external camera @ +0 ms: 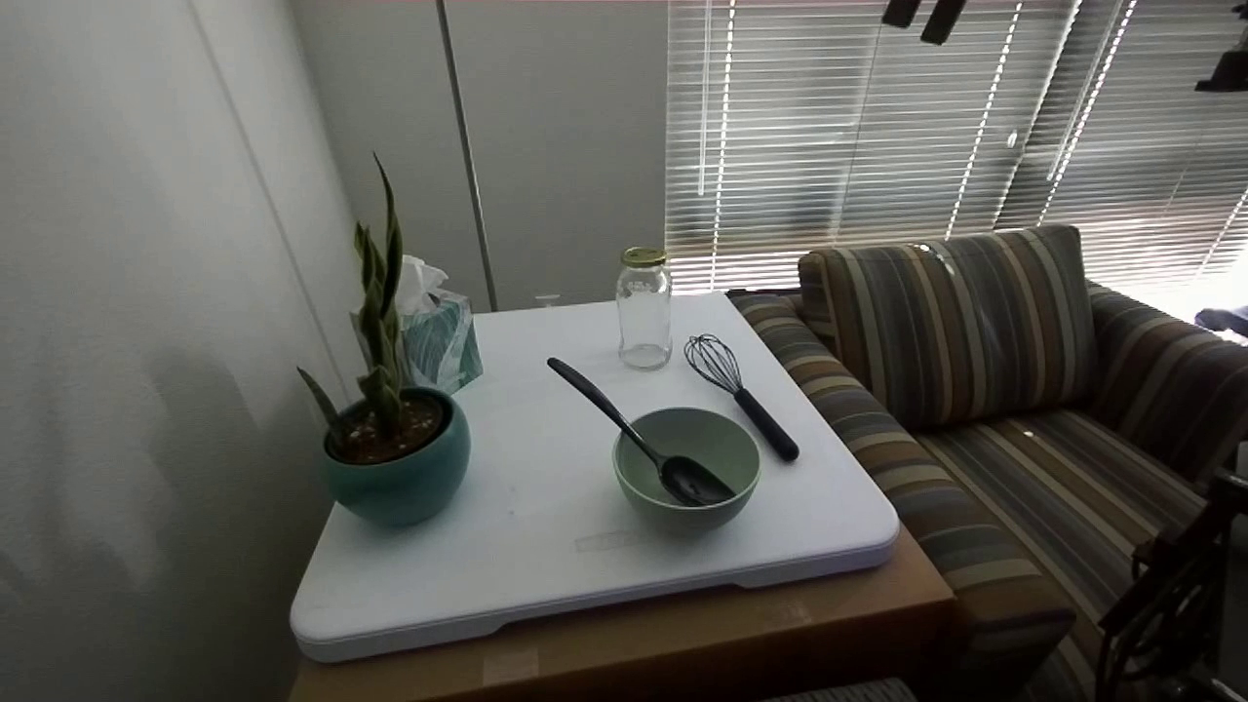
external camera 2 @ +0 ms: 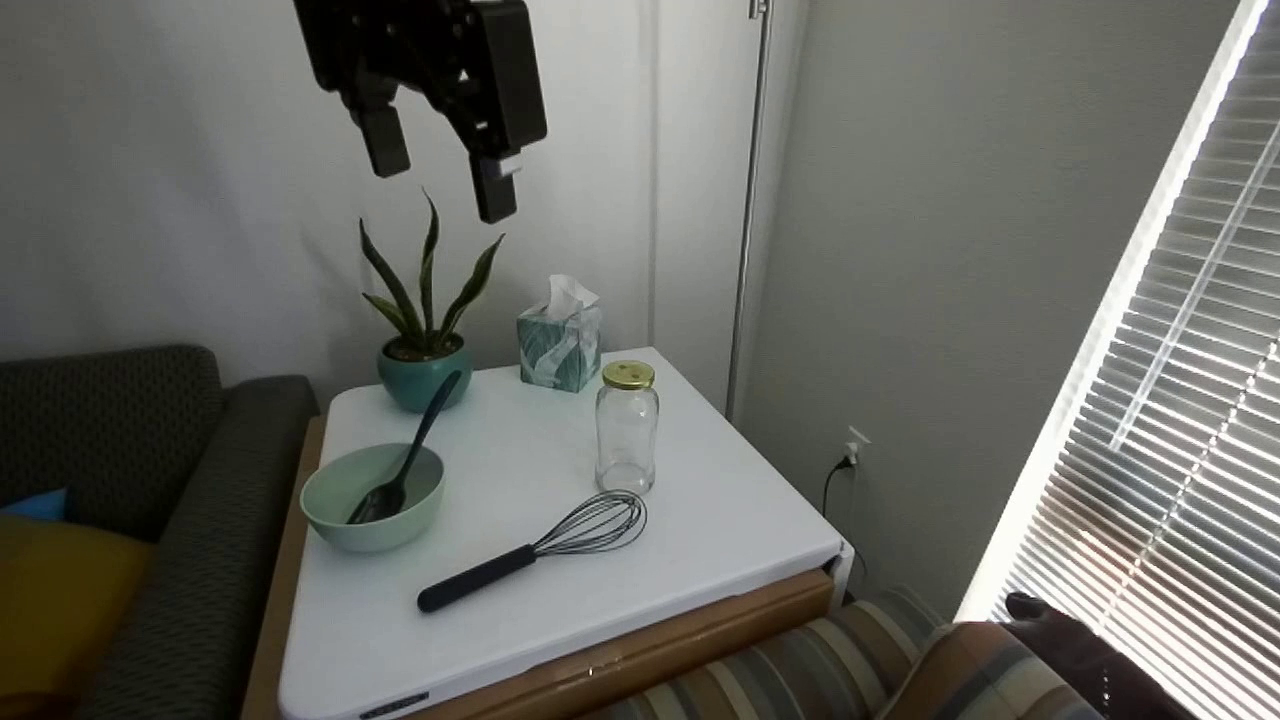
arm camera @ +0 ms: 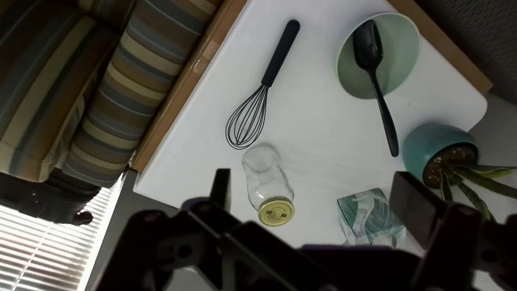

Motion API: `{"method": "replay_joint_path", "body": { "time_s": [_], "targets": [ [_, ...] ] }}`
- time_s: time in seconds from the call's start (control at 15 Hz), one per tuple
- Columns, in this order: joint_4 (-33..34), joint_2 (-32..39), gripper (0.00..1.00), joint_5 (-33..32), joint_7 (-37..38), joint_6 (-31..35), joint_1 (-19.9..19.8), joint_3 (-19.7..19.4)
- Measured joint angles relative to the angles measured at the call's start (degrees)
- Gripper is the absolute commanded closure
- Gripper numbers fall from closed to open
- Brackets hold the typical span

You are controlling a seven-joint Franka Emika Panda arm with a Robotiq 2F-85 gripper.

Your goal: Take the lid off the jar and put it on the tray

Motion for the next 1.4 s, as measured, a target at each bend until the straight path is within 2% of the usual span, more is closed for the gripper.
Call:
{"method": "replay_joint_path", "body": {
  "time_s": [0.53, 1.4],
  "targets": [
    [11.6, 15.6, 0.00, -5.5, 3.0, -0.9, 0.2, 5.7],
    [12.8, 16.6, 0.00, -5.4, 2.1, -1.3, 0.1, 6.3]
  ]
}}
